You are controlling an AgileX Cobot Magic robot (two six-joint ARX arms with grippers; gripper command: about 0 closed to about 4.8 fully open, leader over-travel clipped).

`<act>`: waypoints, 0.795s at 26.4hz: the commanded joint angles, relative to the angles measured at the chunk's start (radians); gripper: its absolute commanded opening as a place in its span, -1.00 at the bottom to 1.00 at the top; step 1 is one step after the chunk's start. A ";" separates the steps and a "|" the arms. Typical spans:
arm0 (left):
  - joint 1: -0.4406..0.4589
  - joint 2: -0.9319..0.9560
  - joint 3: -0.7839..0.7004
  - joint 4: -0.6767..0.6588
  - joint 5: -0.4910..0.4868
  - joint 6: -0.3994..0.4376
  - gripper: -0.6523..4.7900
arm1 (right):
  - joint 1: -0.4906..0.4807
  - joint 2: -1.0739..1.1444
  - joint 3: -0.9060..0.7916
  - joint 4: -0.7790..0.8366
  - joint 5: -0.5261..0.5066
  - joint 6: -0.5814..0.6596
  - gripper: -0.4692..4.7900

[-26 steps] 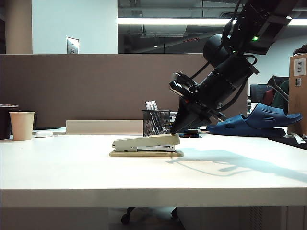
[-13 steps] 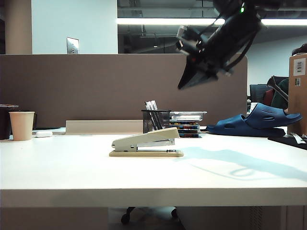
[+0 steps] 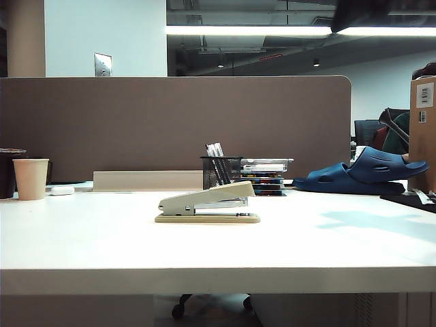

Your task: Press the stapler down.

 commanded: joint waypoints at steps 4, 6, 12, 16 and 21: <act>0.000 0.000 0.002 0.026 -0.048 0.004 -0.78 | -0.163 -0.302 -0.170 0.018 0.004 0.001 -0.86; 0.000 0.000 0.002 0.030 -0.048 0.005 -0.78 | -0.192 -0.371 -0.226 0.019 0.004 0.001 -0.86; 0.000 0.000 0.001 0.080 -0.048 0.005 -0.78 | -0.253 -0.592 -0.414 0.022 0.004 0.002 -0.86; 0.000 0.000 0.001 0.163 -0.080 0.005 -0.78 | -0.253 -0.759 -0.558 0.061 0.032 0.031 -0.86; 0.000 0.000 0.001 0.208 -0.110 0.004 -0.78 | -0.253 -0.933 -0.698 0.076 0.070 0.064 -0.86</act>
